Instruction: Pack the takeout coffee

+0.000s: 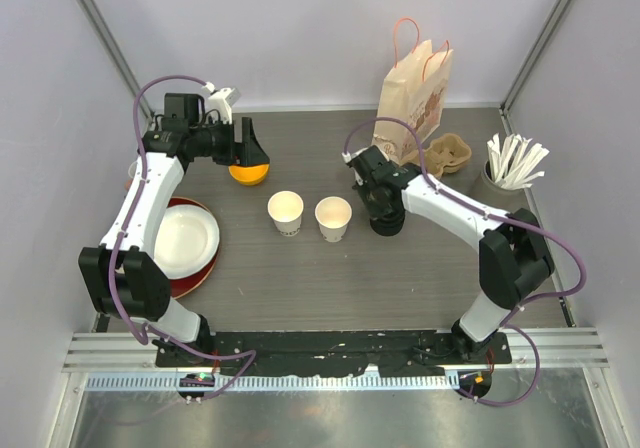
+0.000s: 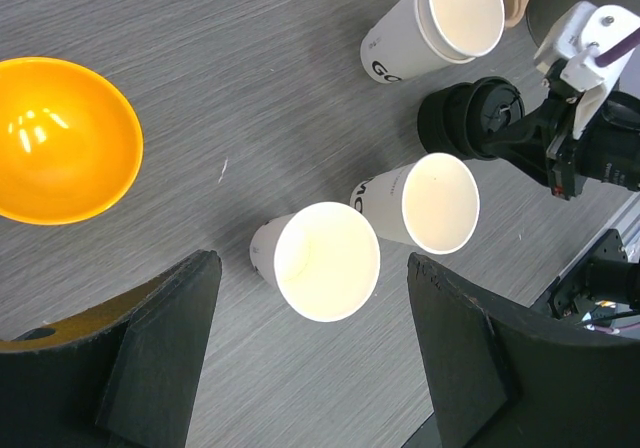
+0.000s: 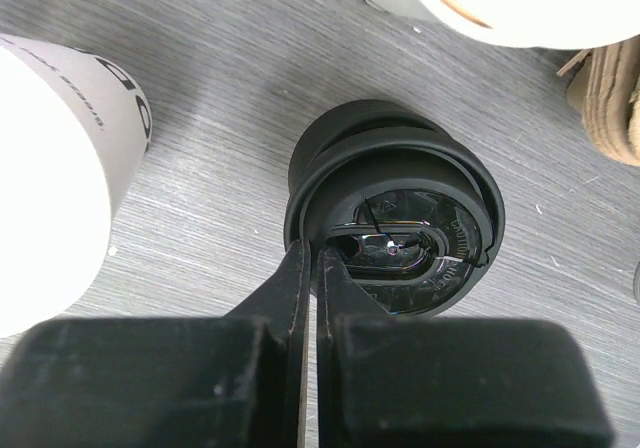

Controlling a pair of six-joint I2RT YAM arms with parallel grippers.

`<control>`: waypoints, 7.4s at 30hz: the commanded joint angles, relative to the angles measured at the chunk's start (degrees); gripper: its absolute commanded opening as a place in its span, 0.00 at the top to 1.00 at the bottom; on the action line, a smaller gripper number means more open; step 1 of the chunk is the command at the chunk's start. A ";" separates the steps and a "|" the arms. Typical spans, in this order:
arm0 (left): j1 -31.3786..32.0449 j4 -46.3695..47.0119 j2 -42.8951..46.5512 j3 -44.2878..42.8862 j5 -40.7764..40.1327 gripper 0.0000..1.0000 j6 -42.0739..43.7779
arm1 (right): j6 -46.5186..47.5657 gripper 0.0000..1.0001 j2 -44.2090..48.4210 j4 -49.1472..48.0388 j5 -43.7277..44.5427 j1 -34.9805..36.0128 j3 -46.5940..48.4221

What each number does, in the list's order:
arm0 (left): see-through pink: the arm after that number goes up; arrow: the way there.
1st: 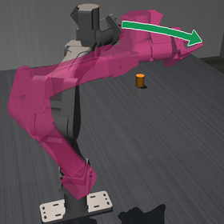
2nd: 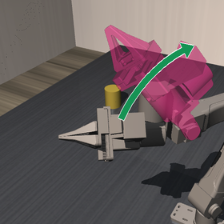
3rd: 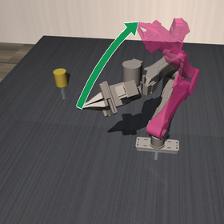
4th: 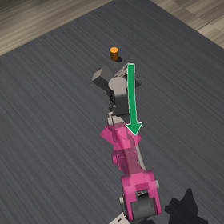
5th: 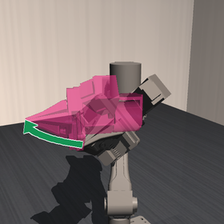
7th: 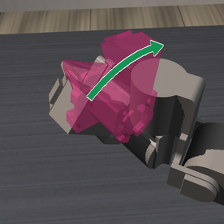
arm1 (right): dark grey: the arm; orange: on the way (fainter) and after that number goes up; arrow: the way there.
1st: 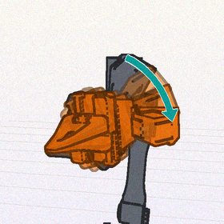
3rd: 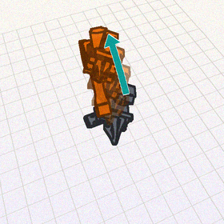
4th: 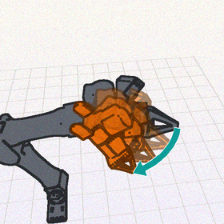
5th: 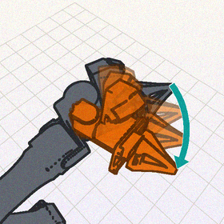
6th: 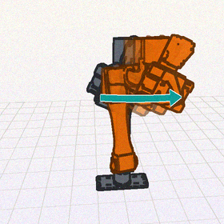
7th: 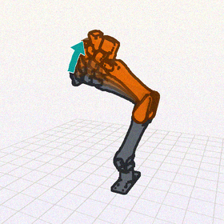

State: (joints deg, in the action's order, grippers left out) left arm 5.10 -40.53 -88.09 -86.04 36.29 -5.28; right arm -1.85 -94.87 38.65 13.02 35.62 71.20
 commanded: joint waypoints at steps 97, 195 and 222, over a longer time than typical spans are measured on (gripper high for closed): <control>-3.87 0.81 -0.59 9.39 1.59 0.41 -2.10 | 12.15 0.43 -32.40 24.28 -24.01 16.86 72.68; 0.96 -0.69 -14.92 16.43 -0.79 1.00 -4.57 | -10.11 0.99 -26.16 -4.46 -31.48 0.86 20.04; 1.93 1.42 -12.46 18.01 -8.25 1.00 -2.81 | -10.02 0.99 -25.72 -7.80 -28.40 0.77 13.27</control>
State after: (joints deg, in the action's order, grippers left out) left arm 6.35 -40.51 -96.84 -70.85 40.58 -13.10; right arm -15.35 -114.32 24.27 -27.55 35.94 90.85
